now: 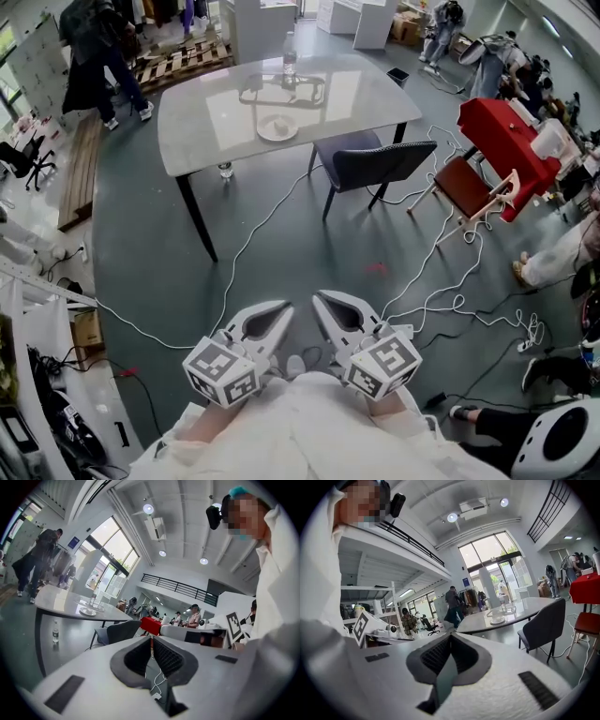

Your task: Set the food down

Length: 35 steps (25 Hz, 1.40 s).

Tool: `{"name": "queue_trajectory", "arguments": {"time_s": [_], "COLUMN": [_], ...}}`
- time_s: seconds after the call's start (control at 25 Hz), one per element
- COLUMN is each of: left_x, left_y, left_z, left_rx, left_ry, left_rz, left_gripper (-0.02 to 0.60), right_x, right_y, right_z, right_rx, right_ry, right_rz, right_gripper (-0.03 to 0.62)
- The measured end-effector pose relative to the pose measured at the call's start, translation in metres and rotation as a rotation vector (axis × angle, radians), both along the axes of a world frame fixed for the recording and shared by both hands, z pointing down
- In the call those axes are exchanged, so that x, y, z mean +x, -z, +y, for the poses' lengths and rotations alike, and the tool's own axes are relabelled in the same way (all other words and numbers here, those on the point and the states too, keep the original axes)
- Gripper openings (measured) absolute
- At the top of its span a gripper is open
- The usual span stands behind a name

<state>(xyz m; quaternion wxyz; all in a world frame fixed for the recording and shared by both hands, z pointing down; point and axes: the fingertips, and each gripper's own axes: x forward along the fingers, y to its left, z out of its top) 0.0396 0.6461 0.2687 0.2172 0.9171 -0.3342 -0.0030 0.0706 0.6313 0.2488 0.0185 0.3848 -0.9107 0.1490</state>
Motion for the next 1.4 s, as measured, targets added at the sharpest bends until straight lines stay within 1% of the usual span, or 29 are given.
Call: {"name": "queue_trajectory", "arguments": {"time_s": [0.2, 0.44, 0.52, 0.6, 0.72, 0.84, 1.12, 1.28, 1.4], "left_x": [0.009, 0.025, 0.024, 0.017, 0.001, -0.009, -0.037, -0.054, -0.066], "left_y": [-0.009, -0.019, -0.021, -0.025, -0.029, -0.028, -0.008, 0.007, 0.005], "left_z": [0.002, -0.001, -0.006, -0.019, -0.044, -0.075, -0.168, -0.218, -0.255], "left_rx": [-0.013, -0.038, -0.037, -0.040, -0.052, -0.042, -0.011, -0.017, -0.016], "left_ry": [0.035, 0.022, 0.026, 0.043, 0.068, 0.074, 0.059, 0.050, 0.030], "left_rz": [-0.005, -0.004, -0.011, -0.012, -0.009, 0.000, -0.006, -0.010, -0.005], "left_gripper": [0.028, 0.028, 0.028, 0.028, 0.028, 0.028, 0.028, 0.028, 0.028], "right_x": [0.006, 0.014, 0.016, 0.014, 0.005, -0.005, -0.027, -0.040, -0.051], "right_y": [-0.006, -0.024, -0.025, -0.027, -0.031, -0.035, -0.023, -0.012, -0.012], "right_z": [0.002, -0.001, -0.007, -0.017, -0.038, -0.067, -0.162, -0.211, -0.243], "right_rx": [-0.005, -0.046, -0.048, -0.044, -0.040, -0.040, -0.014, -0.008, -0.015], "right_ry": [0.045, 0.060, 0.065, 0.074, 0.077, 0.073, 0.030, 0.004, -0.006], "right_rz": [0.005, 0.021, 0.022, 0.025, 0.039, 0.038, 0.035, 0.023, 0.021], "right_gripper": [0.002, 0.002, 0.002, 0.002, 0.002, 0.002, 0.002, 0.002, 0.002]}}
